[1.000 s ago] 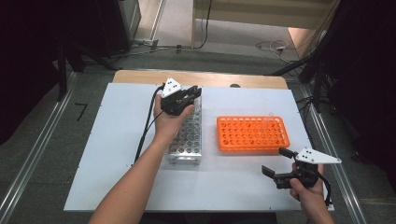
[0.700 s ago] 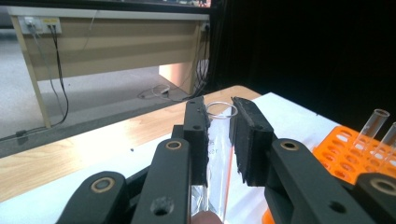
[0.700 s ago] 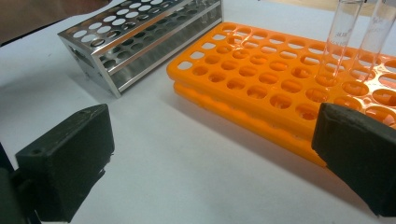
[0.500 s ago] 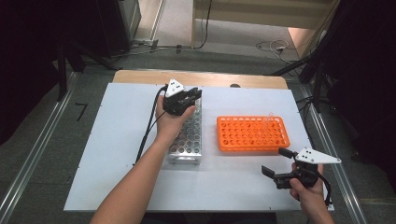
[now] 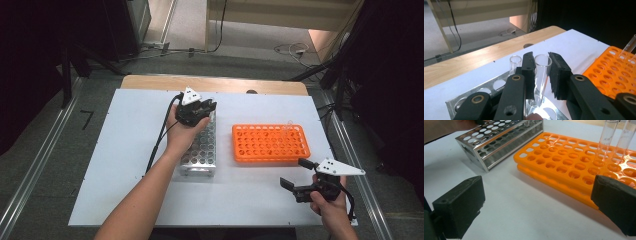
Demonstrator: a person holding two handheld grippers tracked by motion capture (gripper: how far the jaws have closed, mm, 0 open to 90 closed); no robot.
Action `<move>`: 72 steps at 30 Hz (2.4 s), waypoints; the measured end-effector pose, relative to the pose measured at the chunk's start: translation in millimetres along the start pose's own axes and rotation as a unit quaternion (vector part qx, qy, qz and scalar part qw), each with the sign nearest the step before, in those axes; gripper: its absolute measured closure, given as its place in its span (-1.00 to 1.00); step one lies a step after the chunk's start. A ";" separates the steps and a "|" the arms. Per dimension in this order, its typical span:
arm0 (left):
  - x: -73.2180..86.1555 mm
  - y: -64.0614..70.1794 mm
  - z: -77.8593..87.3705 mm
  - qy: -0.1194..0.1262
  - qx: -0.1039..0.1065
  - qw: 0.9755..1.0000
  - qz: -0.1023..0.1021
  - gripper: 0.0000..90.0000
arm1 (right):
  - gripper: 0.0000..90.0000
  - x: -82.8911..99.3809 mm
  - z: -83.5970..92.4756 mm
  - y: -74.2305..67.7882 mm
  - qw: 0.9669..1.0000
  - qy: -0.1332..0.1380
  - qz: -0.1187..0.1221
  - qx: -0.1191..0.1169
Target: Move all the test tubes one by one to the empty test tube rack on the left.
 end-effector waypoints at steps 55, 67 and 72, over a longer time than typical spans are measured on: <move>5.1 33.4 94.9 0.010 0.084 0.996 0.034 -1.00 | -1.00 -8.0 -3.3 0.0 1.000 0.003 -0.007 0.000; 22.3 35.2 137.8 0.025 0.082 0.996 0.028 -1.00 | -1.00 -20.2 -11.0 3.4 1.000 0.001 -0.004 0.007; 31.5 34.6 150.8 0.024 0.078 0.996 0.031 -1.00 | -1.00 -26.4 -18.9 6.9 1.000 -0.005 -0.008 0.006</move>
Point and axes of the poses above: each handheld gripper's, and its own axes: z roughly backward along the jaws, x roughly out of its underside, y roughly to its right, the point moved 4 cm from there along -z, roughly forward along the jaws, and after that the axes turned 7 degrees about -x, right-handed, at the moved point
